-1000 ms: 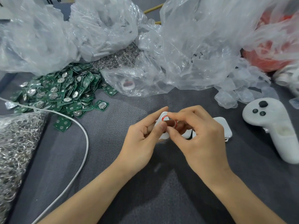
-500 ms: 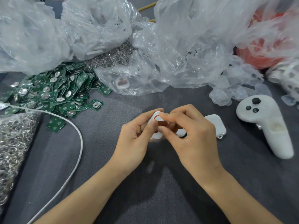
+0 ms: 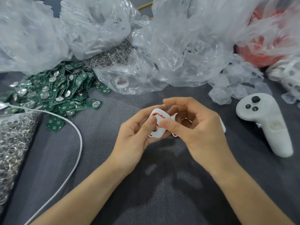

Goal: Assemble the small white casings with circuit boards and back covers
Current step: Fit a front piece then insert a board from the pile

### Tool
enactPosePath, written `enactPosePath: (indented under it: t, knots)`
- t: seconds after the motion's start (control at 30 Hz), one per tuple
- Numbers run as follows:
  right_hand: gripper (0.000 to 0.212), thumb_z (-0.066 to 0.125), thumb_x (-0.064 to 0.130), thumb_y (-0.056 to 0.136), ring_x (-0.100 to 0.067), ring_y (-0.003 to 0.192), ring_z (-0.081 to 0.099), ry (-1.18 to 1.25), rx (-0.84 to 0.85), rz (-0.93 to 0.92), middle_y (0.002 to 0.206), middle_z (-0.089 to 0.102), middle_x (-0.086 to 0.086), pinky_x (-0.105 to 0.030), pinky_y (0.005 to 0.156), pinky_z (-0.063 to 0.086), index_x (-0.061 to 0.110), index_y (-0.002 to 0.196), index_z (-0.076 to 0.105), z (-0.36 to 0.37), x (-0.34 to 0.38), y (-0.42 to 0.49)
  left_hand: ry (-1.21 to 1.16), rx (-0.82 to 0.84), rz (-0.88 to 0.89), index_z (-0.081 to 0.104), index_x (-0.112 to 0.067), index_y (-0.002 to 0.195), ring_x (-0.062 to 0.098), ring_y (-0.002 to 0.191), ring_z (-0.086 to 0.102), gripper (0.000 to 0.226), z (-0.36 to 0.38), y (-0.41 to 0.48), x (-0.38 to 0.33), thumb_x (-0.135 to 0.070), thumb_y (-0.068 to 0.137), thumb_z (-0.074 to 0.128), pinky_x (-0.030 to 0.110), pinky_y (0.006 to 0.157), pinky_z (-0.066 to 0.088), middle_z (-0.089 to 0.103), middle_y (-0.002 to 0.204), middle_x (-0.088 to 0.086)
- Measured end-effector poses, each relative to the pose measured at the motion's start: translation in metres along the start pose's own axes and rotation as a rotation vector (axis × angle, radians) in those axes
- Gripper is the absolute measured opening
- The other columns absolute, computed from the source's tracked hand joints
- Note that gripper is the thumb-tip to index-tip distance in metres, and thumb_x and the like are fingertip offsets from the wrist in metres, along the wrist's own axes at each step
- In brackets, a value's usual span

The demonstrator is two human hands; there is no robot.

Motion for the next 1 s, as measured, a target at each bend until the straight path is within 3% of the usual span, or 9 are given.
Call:
enactPosePath:
  t: [0.1,0.17,0.23,0.33,0.53,0.63,0.73,0.83,1.0]
  knots:
    - [0.04,0.08,0.023,0.07,-0.009,0.064,0.056,0.015,0.1,0.058,0.082,0.07,0.003,-0.024,0.065,0.054,0.031,0.106,0.064,-0.006,0.004,0.003,-0.019,0.006,-0.017,0.06,-0.011,0.118,0.024,0.11,0.065,0.035,0.002,-0.001,0.0,-0.025,0.087,0.053,0.032,0.08,0.056,0.068,0.118,0.005]
    - [0.045,0.078,0.026,0.067,-0.028,0.07,0.06,0.052,0.153,0.083,0.083,0.07,-0.003,-0.033,0.071,0.056,0.028,0.109,0.063,-0.01,0.006,0.004,-0.029,0.007,-0.029,0.062,-0.011,0.116,0.025,0.108,0.066,0.03,0.002,-0.001,0.001,-0.021,0.09,0.049,0.032,0.078,0.056,0.068,0.12,0.006]
    - [0.046,0.075,0.027,0.064,-0.035,0.077,0.063,0.116,0.202,0.115,0.084,0.07,-0.009,-0.04,0.076,0.057,0.026,0.109,0.064,-0.012,0.006,0.004,-0.045,0.004,-0.038,0.063,-0.012,0.114,0.022,0.103,0.068,0.028,0.002,-0.002,0.002,-0.019,0.092,0.047,0.028,0.075,0.057,0.069,0.116,0.006]
    - [0.04,0.074,0.022,0.066,-0.024,0.08,0.068,0.164,0.252,0.133,0.085,0.071,-0.009,-0.033,0.078,0.058,0.024,0.105,0.067,-0.014,0.005,0.005,-0.055,0.006,-0.057,0.065,-0.014,0.111,0.018,0.091,0.071,0.028,0.003,-0.002,0.002,-0.02,0.09,0.048,0.024,0.069,0.057,0.072,0.104,0.006]
    - [0.025,0.071,0.017,0.069,-0.003,0.064,0.063,0.219,0.236,0.11,0.073,0.069,-0.001,-0.009,0.057,0.045,0.017,0.095,0.069,-0.008,0.004,0.004,-0.025,0.013,-0.075,0.062,-0.011,0.114,0.02,0.093,0.071,0.032,0.002,-0.002,0.001,-0.025,0.088,0.05,0.025,0.07,0.057,0.072,0.105,0.007]
    - [0.02,0.07,0.018,0.071,-0.003,0.064,0.063,0.21,0.222,0.112,0.073,0.071,-0.001,-0.009,0.057,0.045,0.018,0.091,0.068,-0.006,0.003,0.003,-0.037,0.012,-0.076,0.061,-0.011,0.113,0.02,0.092,0.071,0.039,0.002,-0.001,0.001,-0.033,0.081,0.056,0.027,0.072,0.057,0.073,0.103,0.006]
    - [0.015,0.071,0.01,0.076,-0.003,0.061,0.062,0.215,0.217,0.118,0.071,0.07,-0.002,-0.01,0.055,0.044,0.017,0.089,0.067,-0.006,0.003,0.002,-0.027,0.008,-0.062,0.062,-0.013,0.112,0.02,0.091,0.071,0.03,0.002,-0.002,0.003,-0.027,0.087,0.052,0.027,0.073,0.057,0.073,0.101,0.006]
    - [0.021,0.069,-0.004,0.078,-0.003,0.057,0.061,0.245,0.189,0.145,0.068,0.068,-0.001,-0.011,0.051,0.044,0.013,0.09,0.065,-0.007,0.003,0.002,0.01,0.005,-0.032,0.065,-0.017,0.11,0.021,0.092,0.072,0.029,0.002,-0.003,0.004,-0.03,0.087,0.054,0.028,0.074,0.057,0.073,0.102,0.006]
    - [0.026,0.066,-0.01,0.077,-0.005,0.051,0.057,0.254,0.144,0.187,0.06,0.063,0.002,-0.014,0.047,0.044,0.011,0.088,0.055,-0.004,0.003,0.002,0.031,-0.013,-0.006,0.072,-0.025,0.105,0.024,0.091,0.072,0.026,0.003,-0.004,0.005,-0.031,0.085,0.056,0.03,0.074,0.057,0.072,0.103,0.007]
Point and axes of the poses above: each hand's wrist, its own y-axis towards the middle knuckle, its own z-axis out of the palm, x = y × z, the point moved 1 cm from there along y, towards the middle knuckle
